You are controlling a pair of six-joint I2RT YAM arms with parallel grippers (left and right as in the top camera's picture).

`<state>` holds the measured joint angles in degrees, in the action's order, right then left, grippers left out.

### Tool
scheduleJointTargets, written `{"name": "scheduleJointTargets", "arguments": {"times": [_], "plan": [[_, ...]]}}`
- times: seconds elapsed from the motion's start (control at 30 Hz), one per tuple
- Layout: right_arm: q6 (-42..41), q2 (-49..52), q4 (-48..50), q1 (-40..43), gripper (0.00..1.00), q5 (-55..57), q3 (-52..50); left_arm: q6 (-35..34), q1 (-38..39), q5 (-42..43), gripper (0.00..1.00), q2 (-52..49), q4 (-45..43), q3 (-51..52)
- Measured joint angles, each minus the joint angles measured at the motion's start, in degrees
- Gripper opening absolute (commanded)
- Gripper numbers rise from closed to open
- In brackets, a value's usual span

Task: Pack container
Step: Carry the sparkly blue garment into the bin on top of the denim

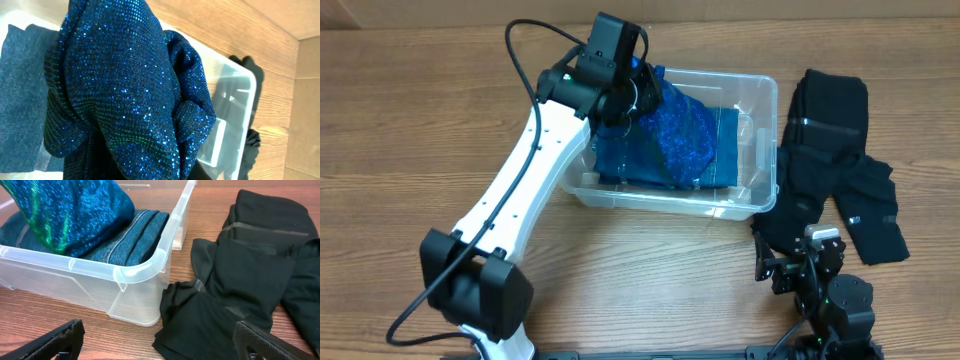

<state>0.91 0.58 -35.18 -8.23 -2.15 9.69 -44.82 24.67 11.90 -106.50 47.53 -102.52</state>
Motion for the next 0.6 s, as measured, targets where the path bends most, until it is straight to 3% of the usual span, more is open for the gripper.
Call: {"name": "scheduleJointTargets", "arguments": {"times": [0.13,0.4,0.6], "plan": [[-0.02,0.0,0.0,0.0,1.0,0.02,0.0,5.86,-0.07,1.33,0.04,3.82,-1.2,0.0],[0.0,0.0,0.0,0.0,1.0,0.02,0.0,44.98,-6.93,17.29,0.04,6.1,15.08,-4.15],[-0.02,0.0,0.04,0.0,1.0,0.0,0.0,53.44,-14.32,19.08,0.04,6.03,15.37,-4.15]]}}
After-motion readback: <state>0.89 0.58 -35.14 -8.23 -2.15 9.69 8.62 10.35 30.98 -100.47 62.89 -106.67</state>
